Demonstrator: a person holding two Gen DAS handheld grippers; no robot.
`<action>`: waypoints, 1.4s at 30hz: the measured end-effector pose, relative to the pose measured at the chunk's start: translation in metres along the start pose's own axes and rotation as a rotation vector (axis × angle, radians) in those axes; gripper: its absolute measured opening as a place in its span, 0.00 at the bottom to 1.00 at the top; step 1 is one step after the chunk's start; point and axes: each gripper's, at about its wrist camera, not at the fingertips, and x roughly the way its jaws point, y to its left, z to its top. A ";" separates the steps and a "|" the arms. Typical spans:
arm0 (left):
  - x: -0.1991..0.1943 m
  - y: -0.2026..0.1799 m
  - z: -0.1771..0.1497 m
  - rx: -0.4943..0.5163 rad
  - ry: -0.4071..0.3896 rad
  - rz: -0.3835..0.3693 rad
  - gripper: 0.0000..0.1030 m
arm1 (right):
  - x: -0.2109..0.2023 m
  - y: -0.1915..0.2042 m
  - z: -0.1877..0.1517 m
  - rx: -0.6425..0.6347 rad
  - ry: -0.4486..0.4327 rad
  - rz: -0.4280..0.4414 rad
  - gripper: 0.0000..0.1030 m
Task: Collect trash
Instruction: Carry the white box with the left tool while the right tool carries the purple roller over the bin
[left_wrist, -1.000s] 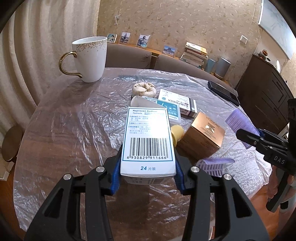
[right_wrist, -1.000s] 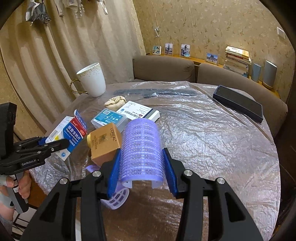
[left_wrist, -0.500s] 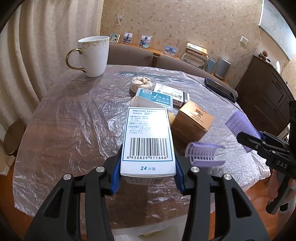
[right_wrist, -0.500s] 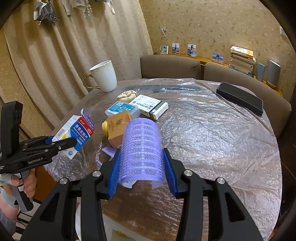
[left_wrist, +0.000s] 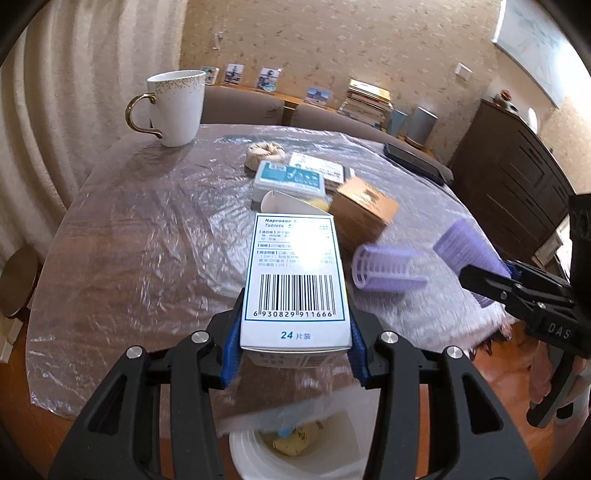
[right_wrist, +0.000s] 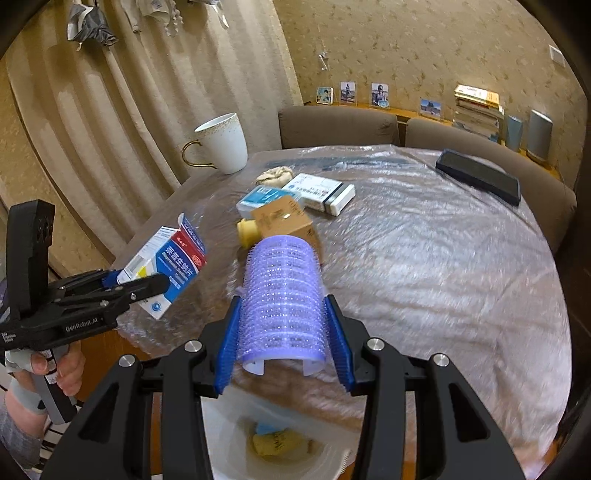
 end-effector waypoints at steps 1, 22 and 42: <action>-0.004 0.000 -0.005 0.022 0.002 -0.001 0.46 | -0.001 0.004 -0.004 0.006 0.000 -0.001 0.42; -0.042 -0.019 -0.080 0.172 0.109 -0.178 0.46 | -0.025 0.047 -0.085 0.090 0.087 -0.009 0.42; -0.018 -0.028 -0.131 0.147 0.225 -0.124 0.46 | -0.004 0.054 -0.129 0.066 0.205 0.022 0.42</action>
